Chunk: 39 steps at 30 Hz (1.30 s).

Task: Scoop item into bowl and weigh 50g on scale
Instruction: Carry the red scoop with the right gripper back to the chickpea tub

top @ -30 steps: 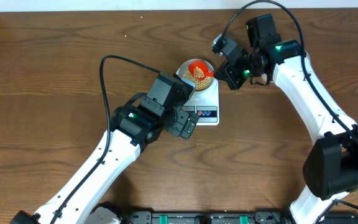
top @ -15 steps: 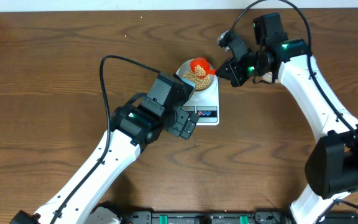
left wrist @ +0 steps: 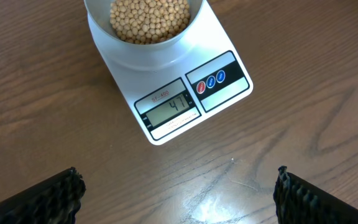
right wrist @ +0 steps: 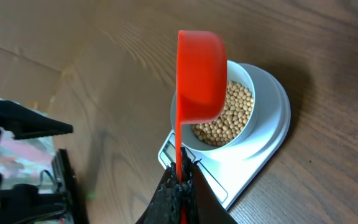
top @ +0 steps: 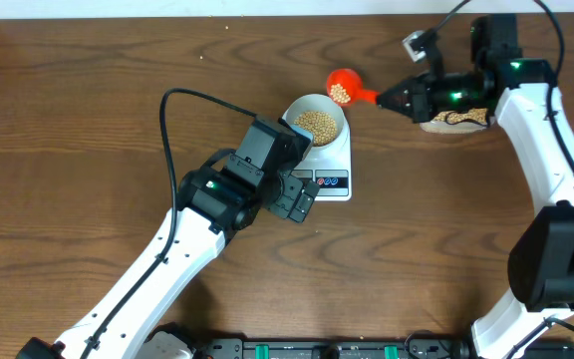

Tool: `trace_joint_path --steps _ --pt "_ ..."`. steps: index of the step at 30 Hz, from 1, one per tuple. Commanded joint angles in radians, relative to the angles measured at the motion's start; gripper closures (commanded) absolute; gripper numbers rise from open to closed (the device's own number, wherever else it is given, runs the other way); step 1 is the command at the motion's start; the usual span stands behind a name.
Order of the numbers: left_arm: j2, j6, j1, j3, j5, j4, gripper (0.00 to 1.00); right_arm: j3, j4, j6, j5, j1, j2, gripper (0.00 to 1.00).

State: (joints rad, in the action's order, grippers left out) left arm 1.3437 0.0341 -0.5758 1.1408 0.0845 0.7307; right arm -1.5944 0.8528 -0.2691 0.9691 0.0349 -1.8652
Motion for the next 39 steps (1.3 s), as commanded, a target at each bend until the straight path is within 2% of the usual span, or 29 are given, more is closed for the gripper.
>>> trace_joint_path --steps 1,11,17,25,31,39 --pt "0.002 0.014 0.006 -0.004 0.010 0.002 0.01 -0.023 0.008 0.024 0.127 -0.044 0.021 0.99" --pt "0.002 0.014 0.006 -0.004 0.010 0.002 0.01 -0.023 -0.004 0.137 0.232 -0.158 0.021 0.99" --pt "0.002 0.014 0.006 -0.004 0.010 0.002 0.01 -0.023 -0.011 0.142 0.309 -0.252 0.021 0.99" --pt "0.002 0.014 0.006 -0.004 0.010 0.002 0.01 -0.023 0.002 0.143 0.305 -0.291 0.021 0.99" --pt "0.002 0.014 0.006 -0.004 0.010 0.002 0.01 -0.022 0.011 0.134 0.211 -0.291 0.021 0.99" --pt "0.002 0.014 0.006 -0.004 0.010 0.002 0.01 -0.024 0.016 0.219 0.208 -0.312 0.023 0.99"
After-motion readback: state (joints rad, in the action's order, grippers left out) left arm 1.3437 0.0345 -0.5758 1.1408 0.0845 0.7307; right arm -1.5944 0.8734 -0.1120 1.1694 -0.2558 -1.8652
